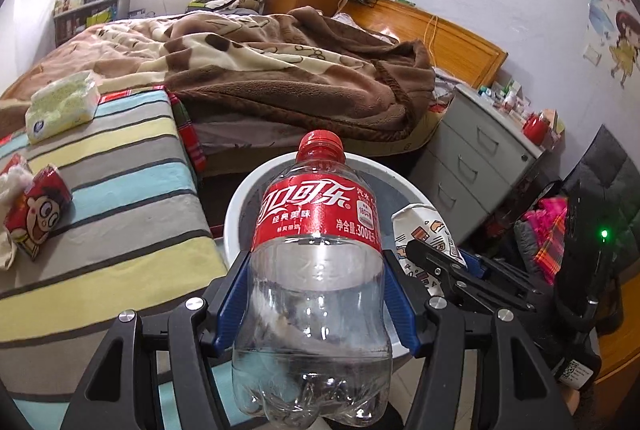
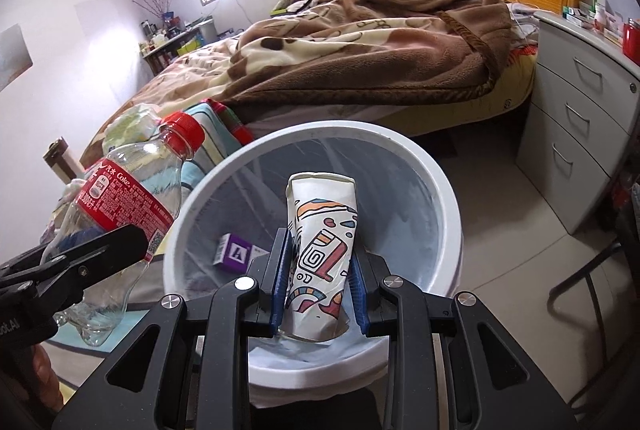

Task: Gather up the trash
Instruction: 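Carry the bottle and wrapper over the white wastebasket with both tools, then open both tools to drop the bottle and wrapper into the wastebasket, then move both tools back over the bed toward the remaining trash, then grasp the white foam net with the left tool while the right tool grasps the red cartoon can, then carry the foam net and red can over the wastebasket with both tools, then open both tools to drop the net and can into the wastebasket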

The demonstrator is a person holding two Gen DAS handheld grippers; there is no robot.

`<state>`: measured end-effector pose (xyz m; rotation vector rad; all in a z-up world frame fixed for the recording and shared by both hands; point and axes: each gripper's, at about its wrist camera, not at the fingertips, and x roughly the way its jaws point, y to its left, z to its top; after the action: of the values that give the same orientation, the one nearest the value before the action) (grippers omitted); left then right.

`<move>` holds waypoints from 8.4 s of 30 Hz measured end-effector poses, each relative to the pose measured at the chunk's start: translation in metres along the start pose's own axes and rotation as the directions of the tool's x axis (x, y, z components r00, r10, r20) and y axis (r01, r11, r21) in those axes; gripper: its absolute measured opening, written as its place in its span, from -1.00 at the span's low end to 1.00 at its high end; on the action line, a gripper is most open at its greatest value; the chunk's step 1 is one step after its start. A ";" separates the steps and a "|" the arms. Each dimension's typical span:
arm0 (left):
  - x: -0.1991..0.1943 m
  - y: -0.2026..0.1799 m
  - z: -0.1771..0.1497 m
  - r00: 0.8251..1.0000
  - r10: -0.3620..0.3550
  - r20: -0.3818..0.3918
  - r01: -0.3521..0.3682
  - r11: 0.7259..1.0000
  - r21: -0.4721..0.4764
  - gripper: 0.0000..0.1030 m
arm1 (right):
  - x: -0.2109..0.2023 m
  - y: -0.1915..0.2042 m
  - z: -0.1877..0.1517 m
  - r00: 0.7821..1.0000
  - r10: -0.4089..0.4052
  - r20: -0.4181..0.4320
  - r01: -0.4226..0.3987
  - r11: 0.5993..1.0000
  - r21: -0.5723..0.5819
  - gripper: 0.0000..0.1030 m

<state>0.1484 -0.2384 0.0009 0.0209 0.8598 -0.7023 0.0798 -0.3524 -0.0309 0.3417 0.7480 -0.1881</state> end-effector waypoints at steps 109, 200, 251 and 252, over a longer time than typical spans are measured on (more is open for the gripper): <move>-0.204 0.362 -0.147 0.834 0.547 -0.066 -0.501 0.702 -0.507 0.40 | 0.115 0.248 0.022 0.929 0.302 -0.213 -0.321 0.945 -0.064 0.59; -0.128 0.136 -0.056 0.969 0.212 0.127 -0.181 0.958 -0.224 -0.45 | -0.011 0.121 -0.003 0.987 0.163 0.008 -0.161 0.980 -0.116 0.05; 0.010 -0.009 0.003 0.999 -0.046 -0.012 0.046 0.999 0.016 -0.03 | 0.000 -0.006 0.003 0.997 -0.071 -0.027 0.073 0.992 0.101 0.08; 0.009 -0.008 0.003 0.999 -0.047 -0.009 0.047 0.999 0.016 0.04 | 0.001 -0.006 0.003 0.997 -0.070 -0.025 0.073 0.992 0.101 0.13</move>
<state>0.1495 -0.2504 -0.0009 0.0184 0.8654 -0.7537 0.0806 -0.3594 -0.0304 0.4146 0.7740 -0.2914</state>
